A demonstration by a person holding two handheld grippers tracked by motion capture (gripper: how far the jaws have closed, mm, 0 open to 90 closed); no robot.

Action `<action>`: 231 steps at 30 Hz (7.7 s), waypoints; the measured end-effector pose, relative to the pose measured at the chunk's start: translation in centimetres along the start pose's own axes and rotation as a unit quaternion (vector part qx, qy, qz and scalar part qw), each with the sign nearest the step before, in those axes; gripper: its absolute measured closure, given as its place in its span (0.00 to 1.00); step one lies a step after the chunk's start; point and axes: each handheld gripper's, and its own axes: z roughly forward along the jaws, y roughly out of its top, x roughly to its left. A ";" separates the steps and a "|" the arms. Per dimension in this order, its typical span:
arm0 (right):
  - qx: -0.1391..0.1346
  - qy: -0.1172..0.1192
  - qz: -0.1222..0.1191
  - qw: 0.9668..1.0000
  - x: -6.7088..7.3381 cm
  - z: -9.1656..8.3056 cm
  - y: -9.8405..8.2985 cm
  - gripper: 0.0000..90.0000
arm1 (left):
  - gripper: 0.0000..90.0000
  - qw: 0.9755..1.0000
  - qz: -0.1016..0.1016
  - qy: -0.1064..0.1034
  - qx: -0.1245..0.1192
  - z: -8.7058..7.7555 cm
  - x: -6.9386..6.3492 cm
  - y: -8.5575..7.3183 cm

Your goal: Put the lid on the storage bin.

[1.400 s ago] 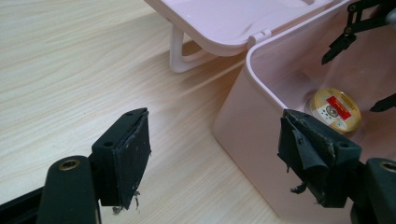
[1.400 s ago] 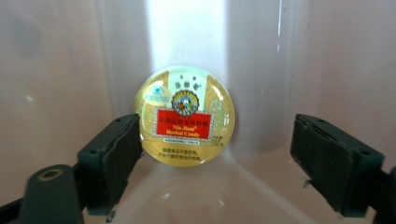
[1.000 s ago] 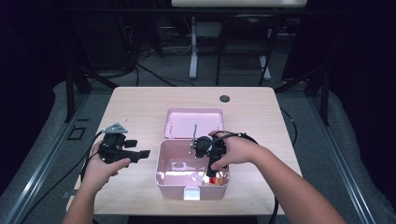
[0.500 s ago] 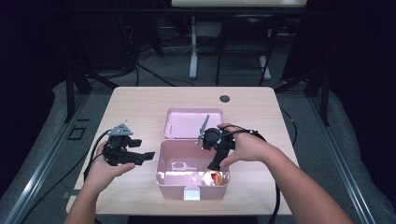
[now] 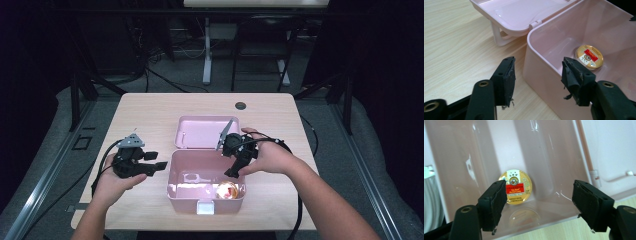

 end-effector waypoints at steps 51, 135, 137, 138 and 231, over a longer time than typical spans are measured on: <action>-0.115 -0.080 0.145 0.979 -3.0 -2.1 -2.6 0.65 | 0.91 1.000 0.007 -0.016 0.007 1.2 -1.4 0.0; -0.125 -0.136 0.429 0.884 -12.4 6.0 -2.3 0.80 | 0.92 1.000 0.011 -0.002 0.009 1.7 -2.1 0.0; -0.120 -0.136 0.433 0.883 -12.5 6.4 -2.2 0.81 | 0.92 1.000 0.011 -0.003 0.009 1.7 -2.1 0.0; -0.117 -0.135 0.436 0.882 -12.5 6.4 -2.1 0.81 | 0.92 1.000 0.011 -0.001 0.008 1.7 -2.1 0.0; -0.258 -0.201 0.438 0.837 -7.8 -1.6 -1.5 0.96 | 0.92 1.000 -0.001 -0.006 0.009 1.7 -2.0 0.0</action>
